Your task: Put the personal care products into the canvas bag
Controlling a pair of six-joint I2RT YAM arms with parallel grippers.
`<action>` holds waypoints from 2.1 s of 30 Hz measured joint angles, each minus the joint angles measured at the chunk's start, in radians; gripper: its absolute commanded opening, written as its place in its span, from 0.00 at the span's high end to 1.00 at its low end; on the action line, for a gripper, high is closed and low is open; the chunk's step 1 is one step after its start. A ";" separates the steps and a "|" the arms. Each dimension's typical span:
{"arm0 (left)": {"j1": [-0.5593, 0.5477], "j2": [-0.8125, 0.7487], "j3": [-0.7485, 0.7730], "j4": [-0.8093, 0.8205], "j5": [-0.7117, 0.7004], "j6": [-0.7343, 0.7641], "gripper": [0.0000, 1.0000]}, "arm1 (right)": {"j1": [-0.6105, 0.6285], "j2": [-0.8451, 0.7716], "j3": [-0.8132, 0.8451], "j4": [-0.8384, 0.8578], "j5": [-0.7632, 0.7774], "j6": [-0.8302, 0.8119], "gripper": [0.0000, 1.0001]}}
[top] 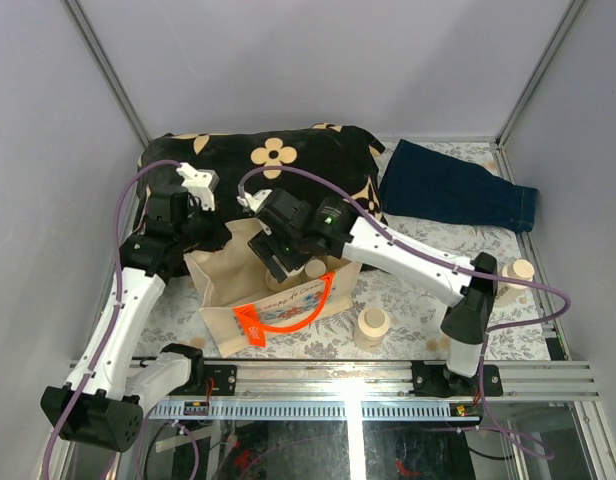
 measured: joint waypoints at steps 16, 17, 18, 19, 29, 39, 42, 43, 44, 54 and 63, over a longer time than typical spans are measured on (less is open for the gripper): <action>0.000 -0.022 -0.023 0.002 0.002 0.000 0.89 | 0.000 0.083 -0.064 0.060 0.167 0.013 1.00; 0.000 -0.022 -0.024 0.002 0.002 0.000 0.89 | 0.000 0.088 -0.064 0.056 0.181 0.013 1.00; 0.000 -0.022 -0.026 0.002 0.002 0.000 0.89 | 0.000 0.091 -0.065 0.053 0.190 0.012 1.00; 0.000 -0.022 -0.029 0.002 0.002 0.000 0.89 | 0.000 0.094 -0.071 0.052 0.196 0.011 1.00; 0.000 -0.026 -0.037 0.002 0.002 0.001 0.89 | -0.001 0.095 -0.118 0.058 0.206 0.010 0.43; 0.000 -0.027 -0.040 0.003 0.002 0.001 0.89 | -0.002 0.087 -0.126 0.077 0.192 0.010 0.32; 0.000 -0.026 -0.040 0.003 0.002 0.001 0.89 | -0.002 0.087 -0.113 0.069 0.188 0.010 0.24; 0.000 -0.026 -0.040 0.003 0.002 0.002 0.89 | -0.002 0.087 -0.105 0.068 0.188 0.010 0.19; 0.000 -0.025 -0.040 0.003 0.002 0.002 0.89 | -0.002 0.087 -0.101 0.068 0.187 0.010 0.07; 0.000 -0.016 -0.040 0.008 0.003 0.010 0.89 | -0.005 0.076 -0.065 0.082 0.187 0.000 0.01; 0.000 -0.010 -0.040 0.011 0.003 0.019 0.89 | -0.005 -0.068 -0.042 0.069 0.214 0.020 0.00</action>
